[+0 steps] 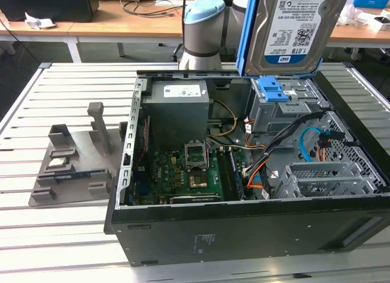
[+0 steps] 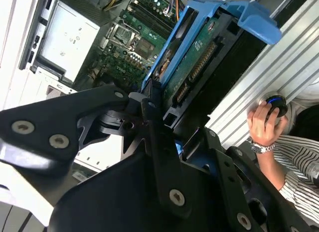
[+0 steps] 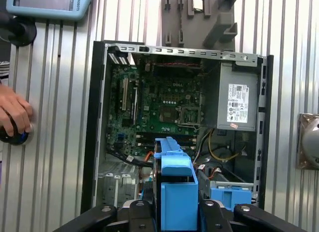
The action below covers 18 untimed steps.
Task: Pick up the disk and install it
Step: 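Pick up the disk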
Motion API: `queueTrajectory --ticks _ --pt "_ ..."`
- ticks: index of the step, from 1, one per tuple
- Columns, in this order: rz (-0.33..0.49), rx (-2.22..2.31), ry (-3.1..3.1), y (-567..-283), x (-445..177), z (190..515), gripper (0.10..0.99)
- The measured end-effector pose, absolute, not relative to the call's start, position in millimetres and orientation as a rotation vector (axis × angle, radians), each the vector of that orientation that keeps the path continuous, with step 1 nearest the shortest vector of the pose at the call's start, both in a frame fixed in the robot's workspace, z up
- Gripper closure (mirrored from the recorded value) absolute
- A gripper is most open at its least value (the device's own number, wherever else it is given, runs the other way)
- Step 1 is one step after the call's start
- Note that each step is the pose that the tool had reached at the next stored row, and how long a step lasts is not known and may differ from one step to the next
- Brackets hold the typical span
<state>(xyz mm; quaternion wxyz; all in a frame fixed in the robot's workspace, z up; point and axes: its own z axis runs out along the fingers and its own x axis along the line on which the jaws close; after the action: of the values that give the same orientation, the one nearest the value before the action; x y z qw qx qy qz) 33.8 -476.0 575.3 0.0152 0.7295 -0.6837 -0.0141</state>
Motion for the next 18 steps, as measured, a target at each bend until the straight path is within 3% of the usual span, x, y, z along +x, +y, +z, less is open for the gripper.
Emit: queueTrajectory --ticks 18 --pt "-0.044 2.269 -2.128 -527.4 34.1 553.7 0.722"
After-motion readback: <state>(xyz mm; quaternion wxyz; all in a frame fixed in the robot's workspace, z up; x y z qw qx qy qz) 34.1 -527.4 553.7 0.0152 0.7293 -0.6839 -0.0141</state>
